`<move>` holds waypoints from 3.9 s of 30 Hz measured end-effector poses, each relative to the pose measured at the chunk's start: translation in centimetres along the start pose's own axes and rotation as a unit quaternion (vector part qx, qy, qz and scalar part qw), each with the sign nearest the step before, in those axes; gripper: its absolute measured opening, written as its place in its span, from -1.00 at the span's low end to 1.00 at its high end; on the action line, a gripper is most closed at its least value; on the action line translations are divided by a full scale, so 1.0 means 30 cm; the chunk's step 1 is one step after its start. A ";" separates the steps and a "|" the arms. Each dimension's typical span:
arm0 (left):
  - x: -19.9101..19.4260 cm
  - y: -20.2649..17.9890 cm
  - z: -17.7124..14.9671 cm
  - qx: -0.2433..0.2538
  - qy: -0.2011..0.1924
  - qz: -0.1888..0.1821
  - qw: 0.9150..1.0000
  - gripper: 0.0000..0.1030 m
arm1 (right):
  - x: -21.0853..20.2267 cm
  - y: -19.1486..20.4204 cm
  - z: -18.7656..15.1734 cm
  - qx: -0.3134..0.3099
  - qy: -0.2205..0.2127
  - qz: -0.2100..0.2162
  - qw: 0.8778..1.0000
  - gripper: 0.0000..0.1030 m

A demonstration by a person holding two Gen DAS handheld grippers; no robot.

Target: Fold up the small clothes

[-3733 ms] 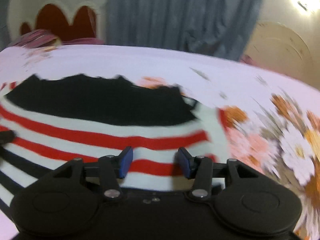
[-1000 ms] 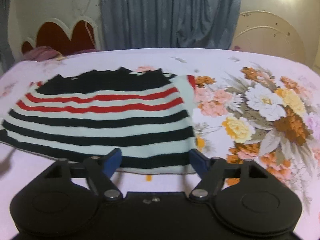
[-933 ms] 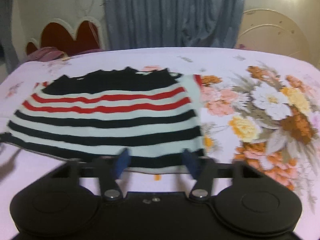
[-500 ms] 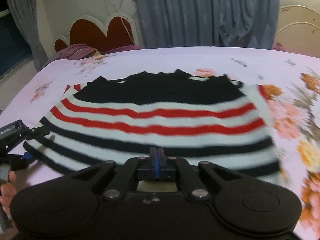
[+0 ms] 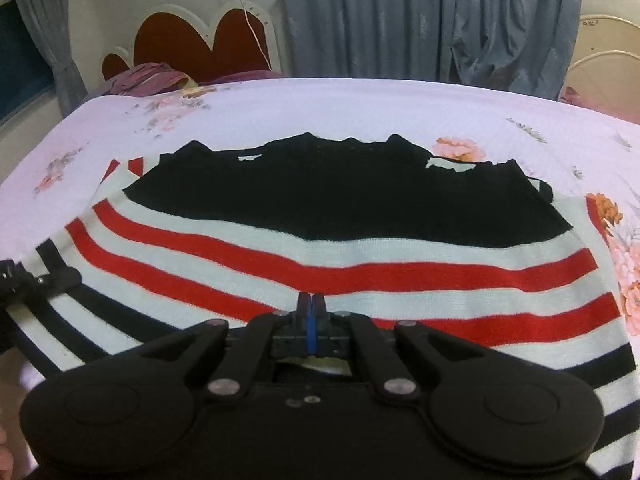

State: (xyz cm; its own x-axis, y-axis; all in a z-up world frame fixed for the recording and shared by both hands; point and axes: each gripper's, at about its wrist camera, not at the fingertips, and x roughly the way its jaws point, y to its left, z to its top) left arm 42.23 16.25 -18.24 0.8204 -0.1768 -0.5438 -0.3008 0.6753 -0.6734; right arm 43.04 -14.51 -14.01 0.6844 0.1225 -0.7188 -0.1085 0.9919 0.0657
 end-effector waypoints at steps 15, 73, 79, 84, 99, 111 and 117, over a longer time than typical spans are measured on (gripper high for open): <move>-0.076 -0.158 0.011 0.078 -0.028 0.031 0.996 -0.65 | 0.008 -0.035 0.018 -0.022 0.012 0.038 0.999 -1.00; 0.258 -0.770 -0.287 0.318 0.150 -0.048 0.935 -0.13 | -0.350 -0.469 0.042 0.024 -0.100 0.002 0.995 -0.63; 0.289 -0.846 -0.391 0.423 0.139 -0.007 0.895 -0.12 | -0.204 -0.616 -0.023 0.119 -0.021 0.018 0.992 -0.58; 0.280 -0.875 -0.342 0.427 0.142 -0.025 0.893 -0.12 | -0.203 -0.713 0.016 0.186 -0.036 0.052 0.980 -0.25; 0.339 -0.893 -0.338 0.497 0.188 -0.029 0.846 -0.12 | -0.099 -0.783 0.017 0.244 -0.007 0.050 0.968 -0.83; 0.140 -0.814 -0.340 0.427 0.144 -0.043 0.891 -0.08 | -0.276 -0.797 -0.031 0.270 -0.022 0.100 0.957 -0.21; 0.079 -0.752 -0.375 0.446 0.137 -0.028 0.884 -0.08 | -0.329 -0.705 -0.141 0.248 0.017 0.102 0.963 -0.21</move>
State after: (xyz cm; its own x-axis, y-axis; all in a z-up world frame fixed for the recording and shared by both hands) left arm 45.51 -7.45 -9.98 0.6371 -0.3121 -0.7048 0.3391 0.9346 -0.1073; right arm 35.54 -36.82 -11.25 0.6611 0.3239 -0.6768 0.1250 0.8419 0.5250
